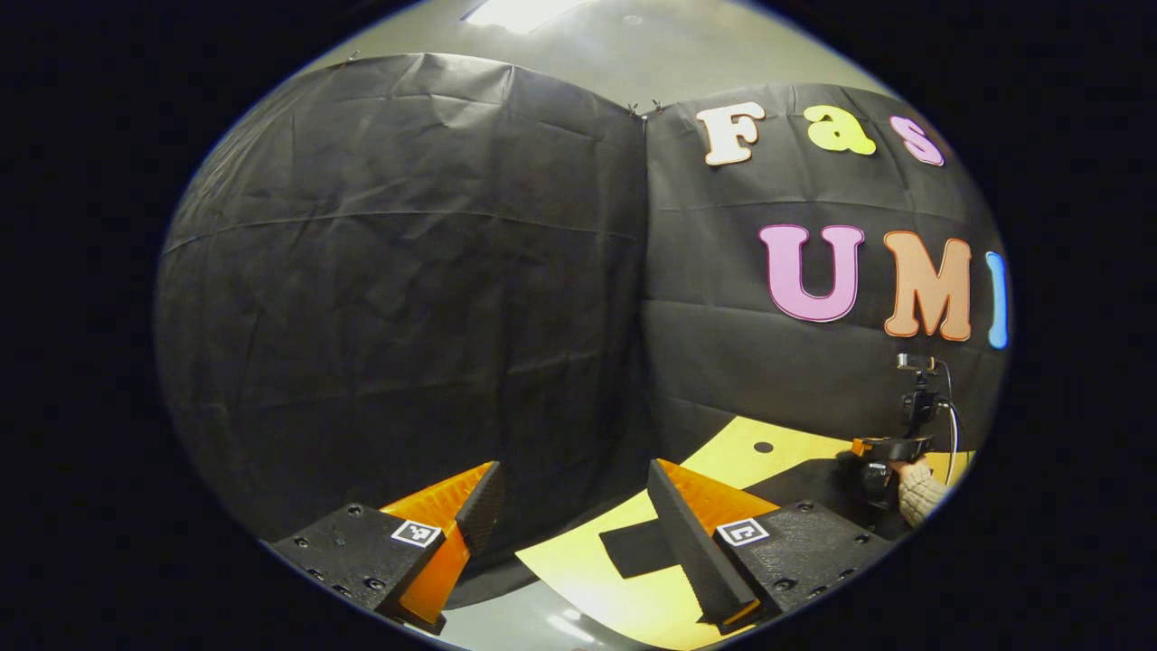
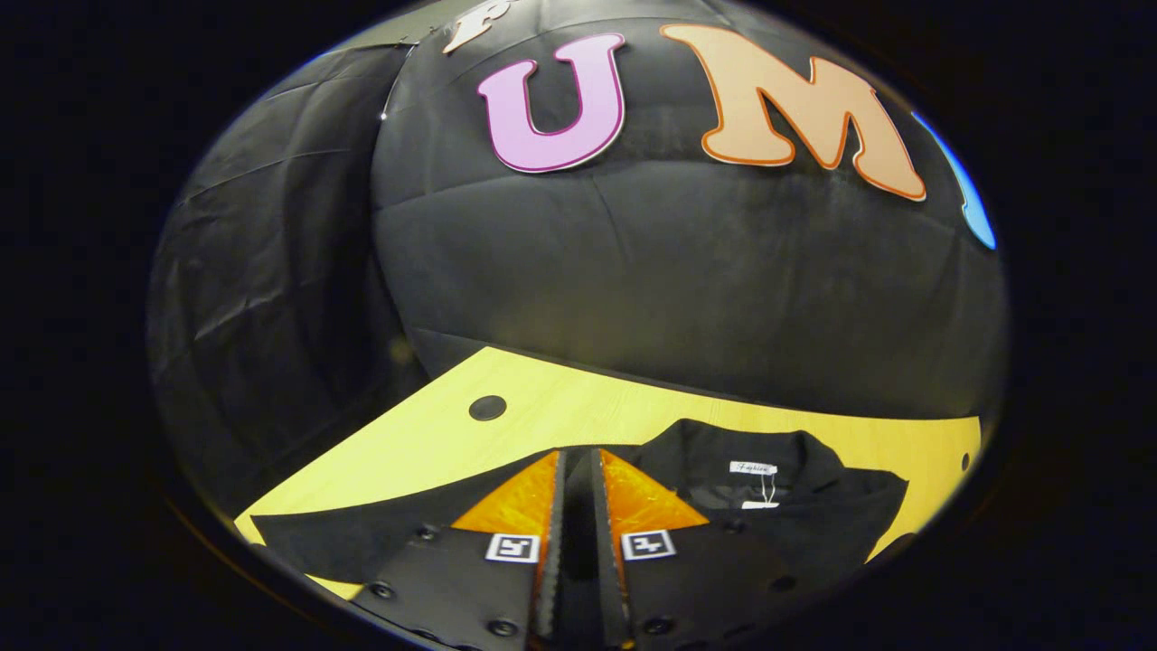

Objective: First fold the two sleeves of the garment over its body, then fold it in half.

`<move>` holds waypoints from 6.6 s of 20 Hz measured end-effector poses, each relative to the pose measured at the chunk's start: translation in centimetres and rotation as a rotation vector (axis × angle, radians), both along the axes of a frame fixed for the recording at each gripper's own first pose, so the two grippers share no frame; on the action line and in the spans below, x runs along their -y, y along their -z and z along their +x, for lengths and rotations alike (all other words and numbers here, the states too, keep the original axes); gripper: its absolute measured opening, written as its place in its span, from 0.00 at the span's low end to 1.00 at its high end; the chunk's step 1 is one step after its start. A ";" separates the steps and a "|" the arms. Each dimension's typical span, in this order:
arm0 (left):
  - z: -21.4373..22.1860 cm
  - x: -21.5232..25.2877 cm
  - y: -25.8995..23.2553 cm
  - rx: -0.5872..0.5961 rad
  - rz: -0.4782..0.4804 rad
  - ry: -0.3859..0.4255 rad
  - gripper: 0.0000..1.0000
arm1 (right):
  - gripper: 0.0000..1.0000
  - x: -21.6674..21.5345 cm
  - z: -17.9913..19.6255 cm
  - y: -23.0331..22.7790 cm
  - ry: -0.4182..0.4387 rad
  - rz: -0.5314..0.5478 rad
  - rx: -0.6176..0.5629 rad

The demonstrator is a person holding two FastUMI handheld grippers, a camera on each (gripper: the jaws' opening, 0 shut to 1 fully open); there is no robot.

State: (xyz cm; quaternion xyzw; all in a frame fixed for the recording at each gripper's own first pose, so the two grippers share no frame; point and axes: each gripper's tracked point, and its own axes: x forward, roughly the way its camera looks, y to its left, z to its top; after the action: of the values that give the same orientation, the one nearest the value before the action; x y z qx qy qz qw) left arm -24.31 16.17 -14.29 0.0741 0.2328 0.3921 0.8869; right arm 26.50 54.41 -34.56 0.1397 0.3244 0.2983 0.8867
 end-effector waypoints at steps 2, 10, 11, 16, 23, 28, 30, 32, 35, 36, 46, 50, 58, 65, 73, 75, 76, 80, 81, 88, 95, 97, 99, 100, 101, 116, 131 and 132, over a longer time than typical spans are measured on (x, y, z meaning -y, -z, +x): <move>0.3 0.5 0.6 0.012 -0.025 0.003 0.95 | 0.57 0.4 0.5 0.4 0.010 -0.015 0.009; 3.5 2.4 4.4 -0.014 -0.088 0.125 0.95 | 0.97 5.6 -0.4 -1.5 0.056 -0.017 0.041; 4.1 2.7 5.2 -0.024 -0.099 0.148 0.95 | 0.99 6.8 -0.8 -2.1 0.074 0.006 0.045; 6.6 4.0 9.6 -0.073 -0.169 0.255 0.95 | 0.99 15.4 -3.7 -3.4 0.188 0.028 0.069; 8.0 2.3 18.0 -0.189 -0.238 0.321 0.95 | 0.99 27.2 -11.0 -2.7 0.398 0.016 0.073; 6.8 0.5 25.2 -0.335 -0.279 0.312 0.95 | 0.94 32.5 -16.8 -1.2 0.480 -0.041 0.037; 5.9 0.0 27.4 -0.371 -0.296 0.302 0.95 | 0.98 33.5 -18.8 -1.3 0.483 -0.053 0.018; 4.8 -0.8 29.3 -0.412 -0.322 0.281 0.99 | 0.98 34.9 -20.3 -2.1 0.529 -0.088 0.021; 3.4 -1.6 31.9 -0.489 -0.383 0.210 0.95 | 0.98 38.3 -21.1 -4.1 0.638 -0.129 0.068; 3.1 -1.9 32.4 -0.498 -0.390 0.189 0.94 | 0.94 39.0 -21.4 -4.3 0.659 -0.138 0.070; -0.1 -2.7 35.6 -0.636 -0.402 0.149 0.95 | 0.98 43.3 -21.9 -4.6 0.762 -0.164 0.048; 0.3 -2.4 35.6 -0.617 -0.377 0.180 0.92 | 0.98 44.0 -22.1 -4.5 0.755 -0.183 0.046; 1.2 -0.3 36.8 -0.525 -0.495 0.172 0.54 | 0.98 42.3 -22.9 -3.9 0.682 -0.186 0.037; 1.6 0.9 36.9 -0.527 -0.494 0.170 0.00 | 0.99 42.0 -23.7 -4.0 0.668 -0.180 0.035; 3.8 1.8 34.1 -0.481 -0.573 0.188 0.00 | 0.98 43.0 -25.1 -3.7 0.693 -0.188 0.030; 7.0 1.9 31.7 -0.422 -0.539 0.234 0.00 | 0.98 43.2 -25.6 -3.4 0.699 -0.183 0.021; 9.0 2.1 30.5 -0.391 -0.521 0.260 0.00 | 0.98 43.2 -26.0 -3.0 0.702 -0.180 0.011; 16.7 5.5 26.9 -0.271 -0.535 0.368 0.00 | 0.98 43.4 -26.7 -1.9 0.724 -0.144 -0.020; 18.7 6.3 25.9 -0.238 -0.511 0.402 0.00 | 0.98 43.6 -26.7 -1.7 0.730 -0.136 -0.027; 30.6 18.1 23.3 -0.141 -0.466 0.671 0.00 | 0.98 45.3 -27.6 -0.5 0.745 -0.126 -0.046; 36.6 33.2 24.4 -0.138 -0.428 0.934 0.00 | 0.96 47.2 -28.9 0.6 0.782 -0.114 -0.080; 36.9 37.1 25.3 -0.160 -0.425 0.989 0.00 | 0.98 47.4 -29.4 1.1 0.799 -0.095 -0.098; 36.9 40.7 27.2 -0.194 -0.442 1.037 0.00 | 0.98 47.2 -29.8 1.8 0.806 -0.085 -0.123; 36.8 42.3 28.4 -0.215 -0.446 1.056 0.00 | 0.94 46.7 -29.9 2.0 0.804 -0.076 -0.131; 36.3 43.3 29.6 -0.247 -0.448 1.068 0.00 | 0.98 46.3 -29.9 2.1 0.801 -0.065 -0.135; 32.1 49.5 34.9 -0.338 -0.591 1.104 0.94 | 0.98 44.1 -30.7 3.6 0.711 -0.010 -0.157; 18.1 30.9 29.6 -0.319 -0.493 0.782 0.95 | 0.98 36.3 -33.6 5.5 0.452 -0.002 -0.188; 16.7 29.8 29.7 -0.330 -0.498 0.755 0.95 | 0.98 35.9 -34.2 5.8 0.432 -0.010 -0.193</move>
State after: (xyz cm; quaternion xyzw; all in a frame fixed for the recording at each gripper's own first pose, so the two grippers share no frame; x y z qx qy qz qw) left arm -7.64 -13.61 -43.96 0.0000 0.4140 -0.0419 0.9093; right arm -7.69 18.47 -40.35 0.2292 0.3718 0.0855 0.8955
